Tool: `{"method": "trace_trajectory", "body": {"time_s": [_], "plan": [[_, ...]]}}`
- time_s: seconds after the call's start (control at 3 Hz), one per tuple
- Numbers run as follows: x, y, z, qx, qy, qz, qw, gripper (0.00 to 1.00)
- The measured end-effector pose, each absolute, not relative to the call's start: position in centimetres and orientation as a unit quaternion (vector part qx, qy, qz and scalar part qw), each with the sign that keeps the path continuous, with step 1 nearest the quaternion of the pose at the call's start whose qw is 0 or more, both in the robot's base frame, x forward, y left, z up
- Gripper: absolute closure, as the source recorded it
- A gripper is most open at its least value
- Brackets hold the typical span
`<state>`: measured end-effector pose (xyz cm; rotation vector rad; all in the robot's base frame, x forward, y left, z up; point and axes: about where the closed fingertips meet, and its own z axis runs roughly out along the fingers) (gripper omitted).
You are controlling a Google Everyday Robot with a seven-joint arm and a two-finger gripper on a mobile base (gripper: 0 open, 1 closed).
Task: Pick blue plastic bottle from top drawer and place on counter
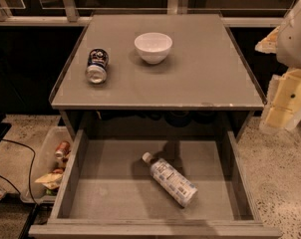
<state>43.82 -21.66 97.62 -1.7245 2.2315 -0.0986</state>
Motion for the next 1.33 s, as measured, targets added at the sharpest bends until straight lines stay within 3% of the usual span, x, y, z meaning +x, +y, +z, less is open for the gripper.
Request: {"method": "trace_trajectory", "body": {"time_s": [1.33], "plan": [[41.0, -23.3, 86.5, -0.608, 0.767, 0.040, 0.203, 0.00]]}}
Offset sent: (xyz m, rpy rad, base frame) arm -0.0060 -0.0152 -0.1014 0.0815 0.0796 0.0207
